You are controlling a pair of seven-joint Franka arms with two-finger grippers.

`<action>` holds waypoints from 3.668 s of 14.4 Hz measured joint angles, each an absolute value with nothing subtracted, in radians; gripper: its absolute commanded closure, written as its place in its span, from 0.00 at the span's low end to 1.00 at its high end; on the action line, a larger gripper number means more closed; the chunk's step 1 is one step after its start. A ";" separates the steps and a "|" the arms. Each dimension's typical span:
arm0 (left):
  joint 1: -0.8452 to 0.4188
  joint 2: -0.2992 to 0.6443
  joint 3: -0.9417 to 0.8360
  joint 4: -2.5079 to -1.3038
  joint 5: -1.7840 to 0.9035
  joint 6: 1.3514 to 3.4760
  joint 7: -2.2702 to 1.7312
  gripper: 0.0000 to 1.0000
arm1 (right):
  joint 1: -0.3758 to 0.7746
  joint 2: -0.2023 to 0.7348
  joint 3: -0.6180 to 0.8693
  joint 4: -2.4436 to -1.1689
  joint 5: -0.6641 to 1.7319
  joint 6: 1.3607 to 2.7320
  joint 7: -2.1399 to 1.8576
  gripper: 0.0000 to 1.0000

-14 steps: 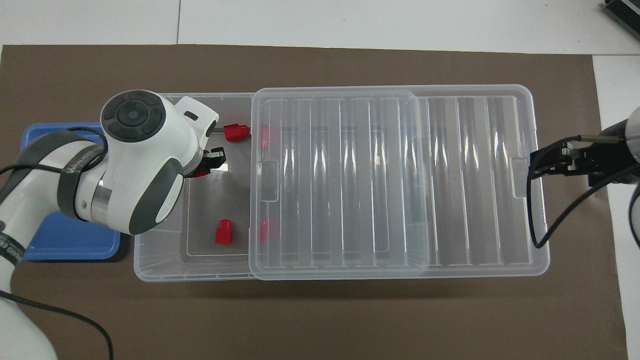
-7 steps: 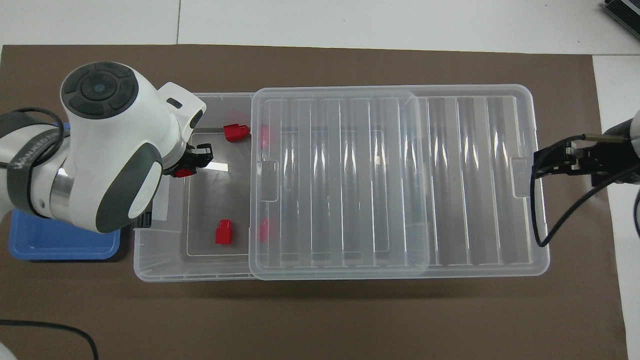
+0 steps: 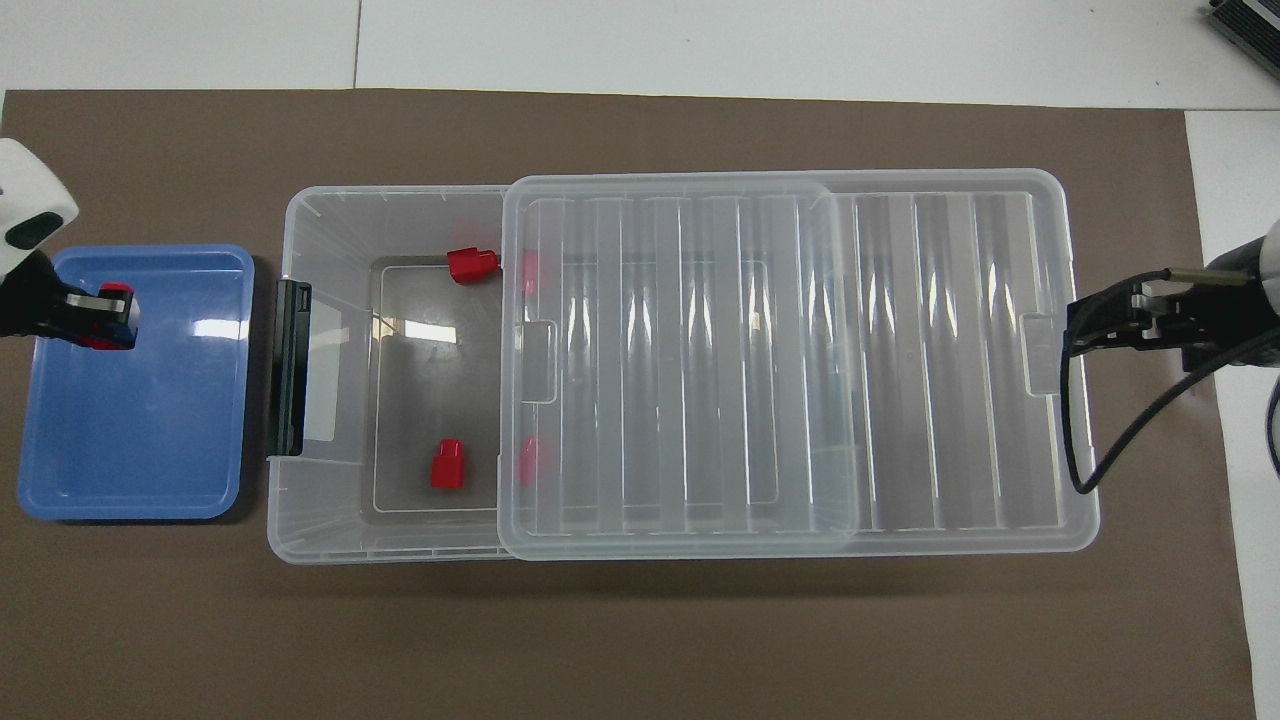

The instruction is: Place red block in blue tray from box

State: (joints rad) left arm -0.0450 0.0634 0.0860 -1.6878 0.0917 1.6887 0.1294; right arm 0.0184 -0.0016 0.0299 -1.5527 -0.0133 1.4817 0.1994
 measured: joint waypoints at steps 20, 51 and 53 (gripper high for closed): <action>0.075 0.068 0.082 -2.249 0.058 2.404 0.134 1.00 | 0.006 -0.006 0.029 -1.568 -0.013 1.482 0.180 0.00; 0.085 0.150 0.076 -2.259 -0.036 2.499 0.213 0.04 | -0.148 0.095 0.024 -1.858 -0.013 2.019 0.014 1.00; 0.085 0.150 0.075 -2.259 -0.036 2.499 0.213 0.02 | -0.143 0.099 0.029 -1.858 -0.013 2.021 0.011 1.00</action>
